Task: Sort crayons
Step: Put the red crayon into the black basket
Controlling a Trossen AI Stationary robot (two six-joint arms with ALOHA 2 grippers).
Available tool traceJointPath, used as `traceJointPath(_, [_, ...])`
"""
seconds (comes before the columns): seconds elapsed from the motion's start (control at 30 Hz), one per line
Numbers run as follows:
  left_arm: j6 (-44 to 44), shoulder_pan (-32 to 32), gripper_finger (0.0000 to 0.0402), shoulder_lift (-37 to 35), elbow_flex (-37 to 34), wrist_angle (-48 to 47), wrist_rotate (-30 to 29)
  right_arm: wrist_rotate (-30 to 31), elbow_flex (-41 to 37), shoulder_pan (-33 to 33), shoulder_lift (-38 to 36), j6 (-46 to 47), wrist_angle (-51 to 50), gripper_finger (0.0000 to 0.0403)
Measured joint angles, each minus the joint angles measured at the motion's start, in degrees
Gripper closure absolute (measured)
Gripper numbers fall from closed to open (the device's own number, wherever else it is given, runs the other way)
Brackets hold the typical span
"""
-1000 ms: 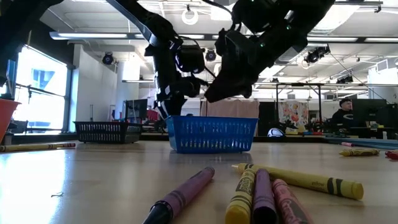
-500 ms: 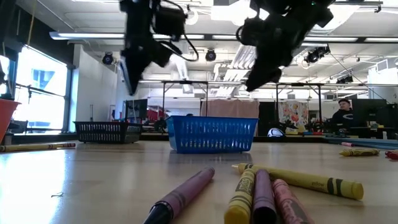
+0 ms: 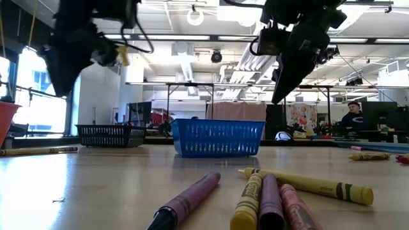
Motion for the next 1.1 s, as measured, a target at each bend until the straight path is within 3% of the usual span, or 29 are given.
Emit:
traceJointPath(0.17, [-8.24, -3.99, 0.0307, -1.25, -5.75, 2.72, -0.71, -0.25, 0.0, -0.59, 0.0, -0.61, -0.13, 0.0295])
traceJointPath(0.4, [-13.08, -7.52, 0.0307, -1.19, -10.86, 10.92, 1.15, -1.21, 0.0, -0.59, 0.0, -1.45, -0.11, 0.0295])
traceJointPath(1.1, [-16.06, -9.86, 0.0307, -0.36, -20.46, 20.71, -1.21, -1.44, 0.0, -0.55, 0.0, -1.03, 2.26, 0.0295])
